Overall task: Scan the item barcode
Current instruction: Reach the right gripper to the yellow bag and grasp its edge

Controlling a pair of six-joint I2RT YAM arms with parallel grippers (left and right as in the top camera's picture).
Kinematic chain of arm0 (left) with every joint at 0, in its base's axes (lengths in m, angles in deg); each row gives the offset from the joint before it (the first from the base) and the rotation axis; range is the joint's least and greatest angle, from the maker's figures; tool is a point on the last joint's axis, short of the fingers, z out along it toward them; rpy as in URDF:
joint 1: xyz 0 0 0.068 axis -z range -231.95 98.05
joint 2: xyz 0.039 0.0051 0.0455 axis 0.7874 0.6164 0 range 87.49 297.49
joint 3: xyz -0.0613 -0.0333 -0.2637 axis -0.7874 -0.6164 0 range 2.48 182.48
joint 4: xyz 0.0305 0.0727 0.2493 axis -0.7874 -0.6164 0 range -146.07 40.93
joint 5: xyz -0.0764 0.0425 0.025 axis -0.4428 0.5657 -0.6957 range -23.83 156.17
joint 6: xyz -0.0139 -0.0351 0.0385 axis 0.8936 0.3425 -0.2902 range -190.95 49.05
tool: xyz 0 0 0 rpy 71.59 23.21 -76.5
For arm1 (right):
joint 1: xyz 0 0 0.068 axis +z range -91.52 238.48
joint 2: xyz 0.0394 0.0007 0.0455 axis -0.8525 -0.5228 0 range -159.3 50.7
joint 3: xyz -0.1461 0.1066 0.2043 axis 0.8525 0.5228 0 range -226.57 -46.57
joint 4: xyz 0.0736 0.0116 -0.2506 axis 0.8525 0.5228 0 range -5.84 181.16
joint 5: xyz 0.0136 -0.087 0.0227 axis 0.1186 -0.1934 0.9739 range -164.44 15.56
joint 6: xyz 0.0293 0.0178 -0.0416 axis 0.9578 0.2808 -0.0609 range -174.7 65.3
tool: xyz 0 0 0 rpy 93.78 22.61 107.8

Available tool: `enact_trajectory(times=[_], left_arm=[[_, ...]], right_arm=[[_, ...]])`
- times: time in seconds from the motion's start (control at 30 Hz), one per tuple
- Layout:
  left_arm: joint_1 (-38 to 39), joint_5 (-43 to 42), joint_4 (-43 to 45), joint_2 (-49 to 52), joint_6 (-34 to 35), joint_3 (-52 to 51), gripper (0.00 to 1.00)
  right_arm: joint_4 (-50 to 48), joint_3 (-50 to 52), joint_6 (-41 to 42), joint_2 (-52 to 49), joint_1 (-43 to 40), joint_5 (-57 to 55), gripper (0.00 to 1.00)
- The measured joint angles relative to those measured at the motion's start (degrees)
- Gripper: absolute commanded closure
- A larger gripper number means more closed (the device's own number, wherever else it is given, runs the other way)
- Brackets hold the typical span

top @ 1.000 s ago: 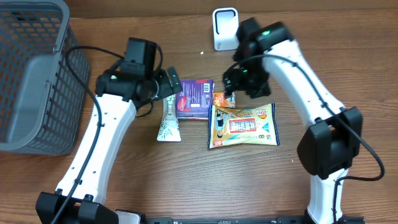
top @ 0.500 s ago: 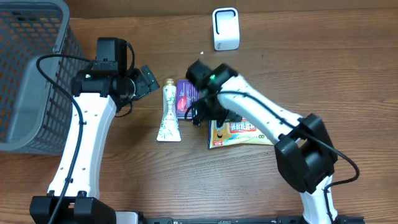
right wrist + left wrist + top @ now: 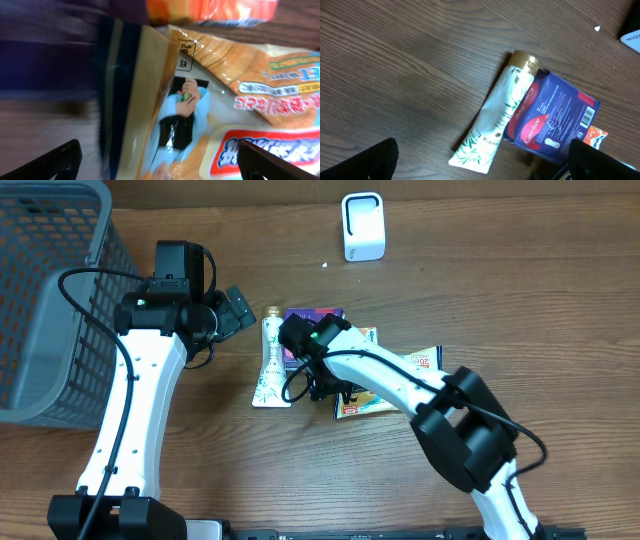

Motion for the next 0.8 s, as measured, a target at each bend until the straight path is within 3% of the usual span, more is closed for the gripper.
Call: enact_trajectory(times=[0.1, 0.23, 0.4, 0.8], left_arm=[[0.0, 0.0, -0.02, 0.0, -0.02, 0.0, 0.0], [0.0, 0.13, -0.04, 0.0, -0.02, 0.0, 0.0], [0.0, 0.15, -0.07, 0.0, 0.0, 0.0, 0.0], [0.0, 0.15, -0.22, 0.0, 0.0, 0.0, 0.0]], right_arm=[[0.37, -0.07, 0.15, -2.08, -0.02, -0.92, 0.05], [1.07, -0.13, 0.39, -2.16, -0.02, -2.78, 0.23], [2.14, -0.13, 0.2, -2.38, -0.72, -4.83, 0.96], [10.05, -3.26, 0.37, -2.75, -3.17, -4.81, 0.96]])
